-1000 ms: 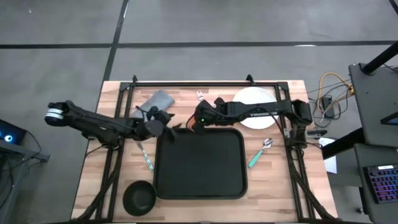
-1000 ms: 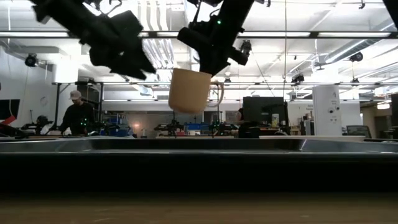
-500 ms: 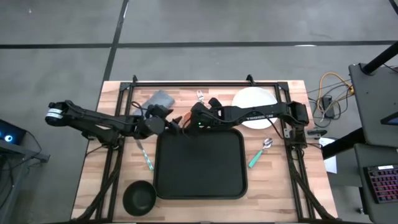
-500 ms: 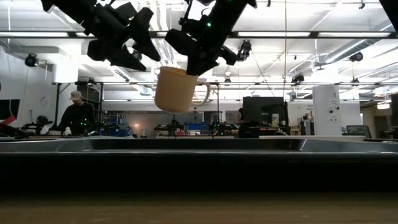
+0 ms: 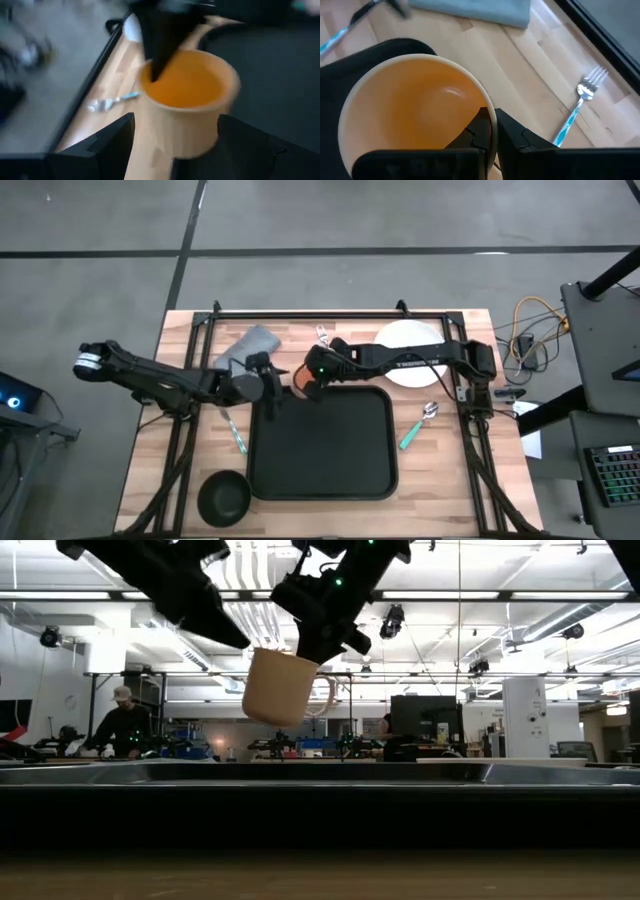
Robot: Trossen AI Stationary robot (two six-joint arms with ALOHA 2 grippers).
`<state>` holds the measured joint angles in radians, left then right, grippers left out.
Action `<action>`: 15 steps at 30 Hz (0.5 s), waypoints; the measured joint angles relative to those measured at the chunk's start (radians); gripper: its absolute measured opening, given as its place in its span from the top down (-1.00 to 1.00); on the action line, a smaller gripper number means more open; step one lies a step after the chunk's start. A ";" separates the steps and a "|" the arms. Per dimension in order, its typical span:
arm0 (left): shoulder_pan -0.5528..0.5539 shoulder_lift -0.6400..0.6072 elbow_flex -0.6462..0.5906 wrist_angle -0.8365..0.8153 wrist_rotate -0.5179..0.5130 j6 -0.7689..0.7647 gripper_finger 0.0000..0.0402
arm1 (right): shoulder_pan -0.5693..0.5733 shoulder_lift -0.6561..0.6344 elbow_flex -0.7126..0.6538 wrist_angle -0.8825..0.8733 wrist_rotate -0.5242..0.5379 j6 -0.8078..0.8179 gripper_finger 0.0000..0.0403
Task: Set up tray
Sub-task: Put the orange mug on the black tray
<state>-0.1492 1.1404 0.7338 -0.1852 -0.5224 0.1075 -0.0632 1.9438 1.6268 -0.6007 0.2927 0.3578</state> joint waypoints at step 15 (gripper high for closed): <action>-0.115 0.001 -0.001 0.000 0.018 0.663 -0.30 | -0.023 0.023 0.090 -0.058 -0.174 -0.060 0.96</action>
<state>-0.2640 1.1412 0.7328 -0.1852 -0.5043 0.7704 -0.0864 1.9671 1.7164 -0.6587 0.1189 0.2978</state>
